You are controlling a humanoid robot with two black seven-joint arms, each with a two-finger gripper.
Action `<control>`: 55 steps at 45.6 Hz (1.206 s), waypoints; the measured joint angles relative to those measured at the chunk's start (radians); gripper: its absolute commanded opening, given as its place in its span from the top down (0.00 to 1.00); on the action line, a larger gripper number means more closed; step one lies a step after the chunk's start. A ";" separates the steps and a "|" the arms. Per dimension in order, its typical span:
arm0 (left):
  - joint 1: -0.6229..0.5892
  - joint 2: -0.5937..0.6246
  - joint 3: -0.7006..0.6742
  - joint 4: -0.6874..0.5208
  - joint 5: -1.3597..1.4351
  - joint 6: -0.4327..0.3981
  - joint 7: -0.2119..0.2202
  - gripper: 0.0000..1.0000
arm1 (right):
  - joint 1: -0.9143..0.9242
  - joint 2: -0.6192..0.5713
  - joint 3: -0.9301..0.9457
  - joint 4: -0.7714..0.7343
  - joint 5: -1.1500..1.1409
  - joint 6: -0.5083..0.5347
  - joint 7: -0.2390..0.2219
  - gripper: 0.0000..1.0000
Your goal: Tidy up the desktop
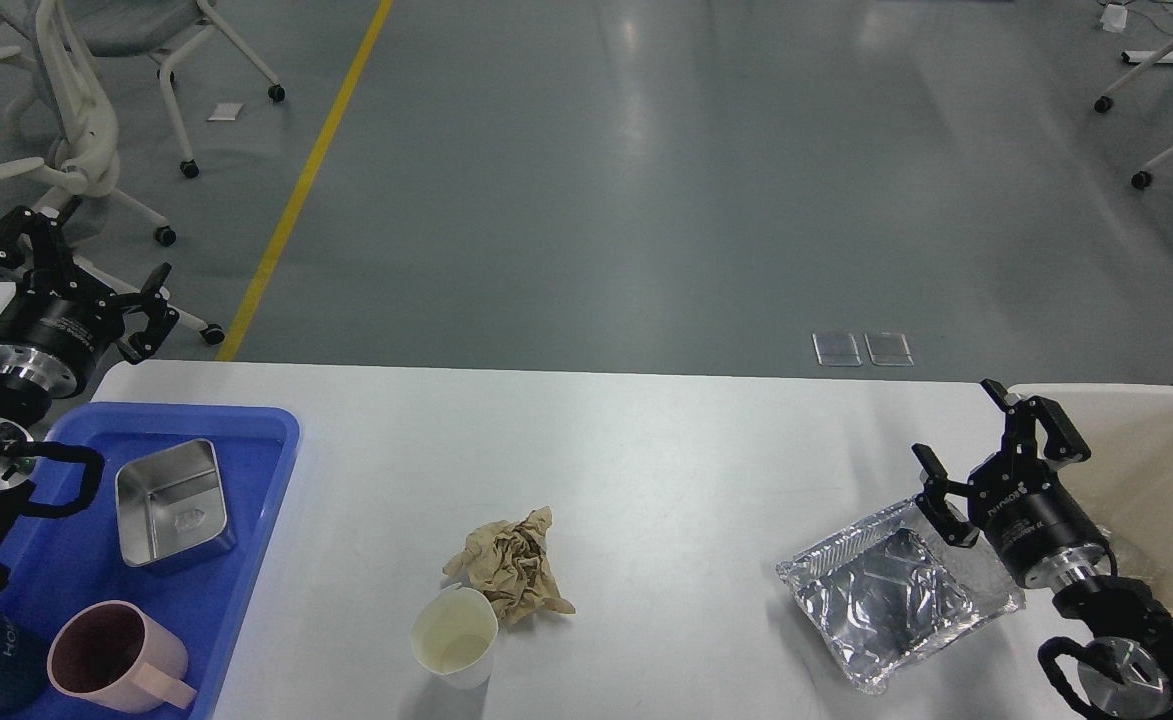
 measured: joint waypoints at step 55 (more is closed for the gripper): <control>0.034 -0.139 0.168 -0.041 0.013 0.054 -0.171 0.04 | -0.306 -0.733 -0.088 0.429 -0.923 -0.151 -0.036 0.00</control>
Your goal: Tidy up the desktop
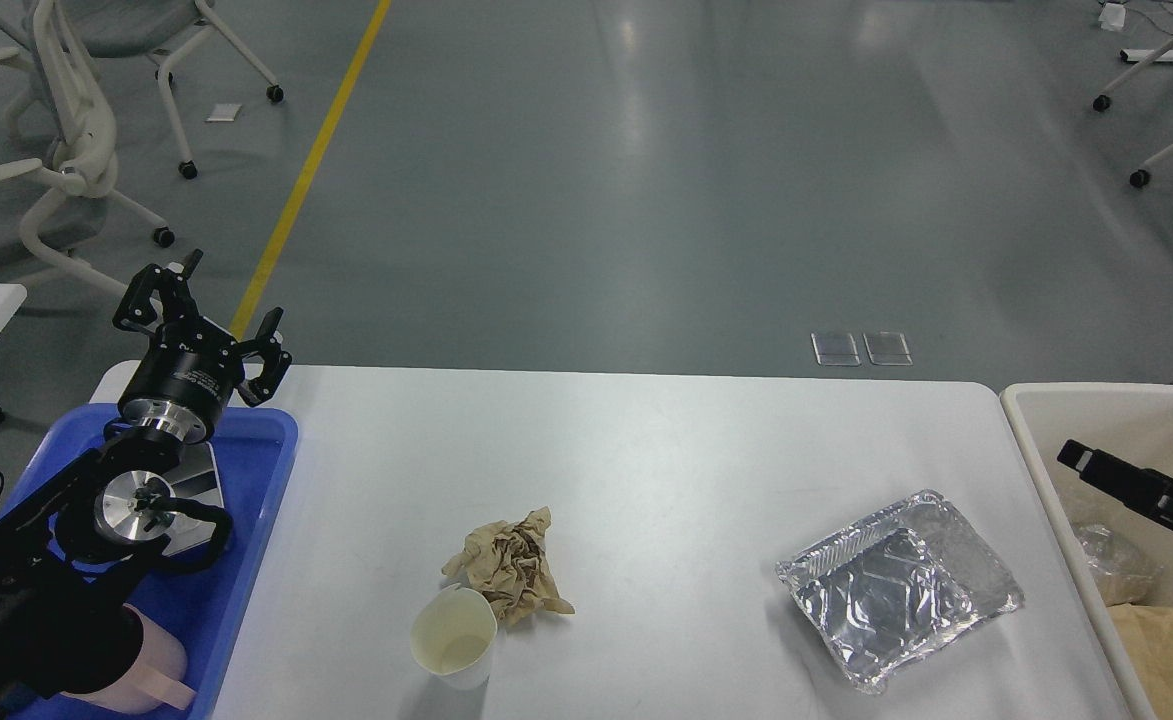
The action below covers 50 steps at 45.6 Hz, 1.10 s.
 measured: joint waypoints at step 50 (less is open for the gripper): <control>0.089 -0.056 0.000 -0.083 -0.004 0.091 0.029 0.04 | -0.246 -0.508 -0.022 0.028 -0.372 -0.179 0.061 0.00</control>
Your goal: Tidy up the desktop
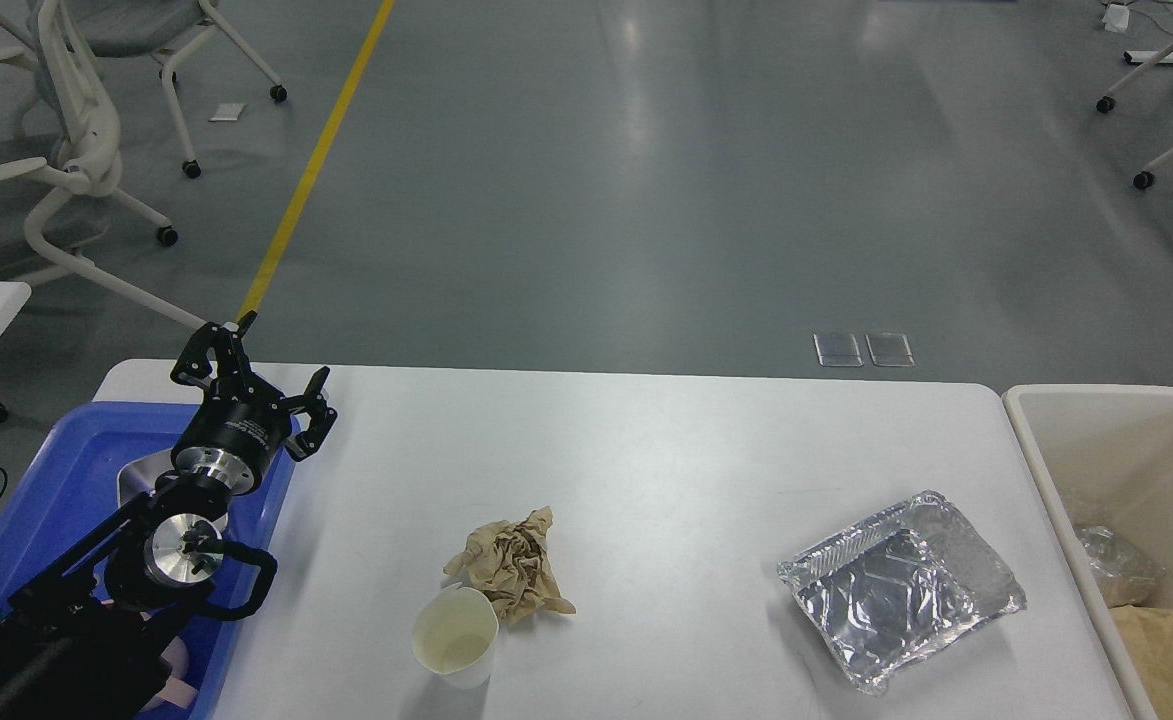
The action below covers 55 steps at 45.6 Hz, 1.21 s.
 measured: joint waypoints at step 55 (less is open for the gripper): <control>0.312 0.031 -0.079 -0.299 0.001 0.005 -0.005 0.04 | -0.001 0.006 -0.005 0.010 0.161 0.077 0.006 0.00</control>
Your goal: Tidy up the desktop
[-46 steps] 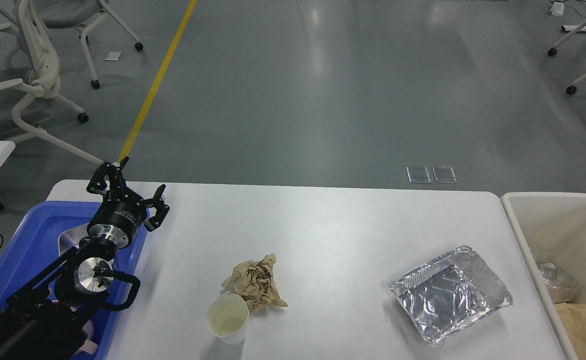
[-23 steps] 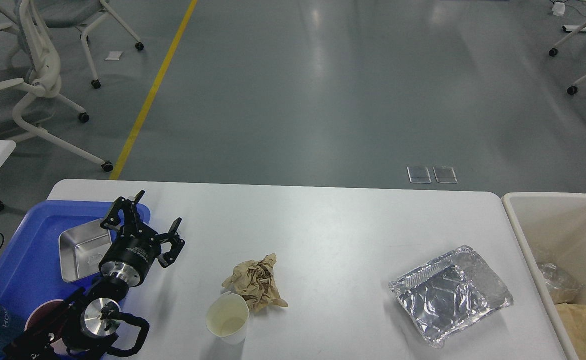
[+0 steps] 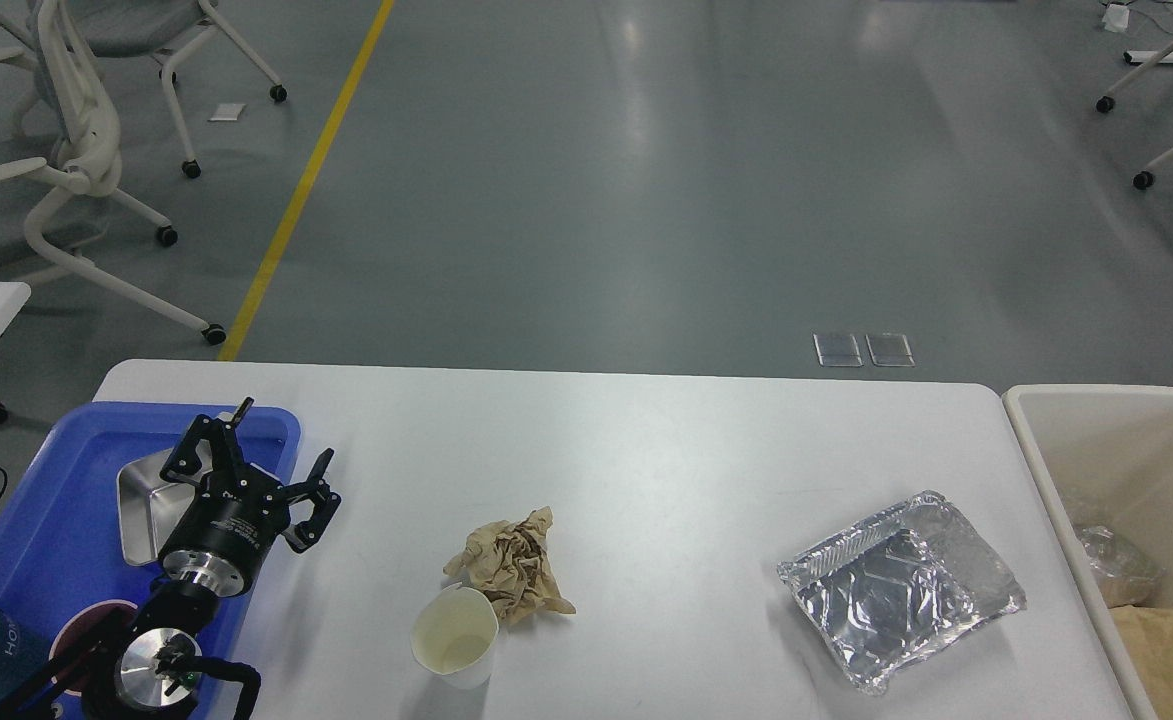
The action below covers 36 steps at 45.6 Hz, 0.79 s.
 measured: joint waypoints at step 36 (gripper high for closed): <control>-0.006 0.041 -0.005 -0.016 -0.001 -0.006 -0.001 0.04 | 0.026 0.096 0.001 -0.155 0.144 0.045 0.030 0.00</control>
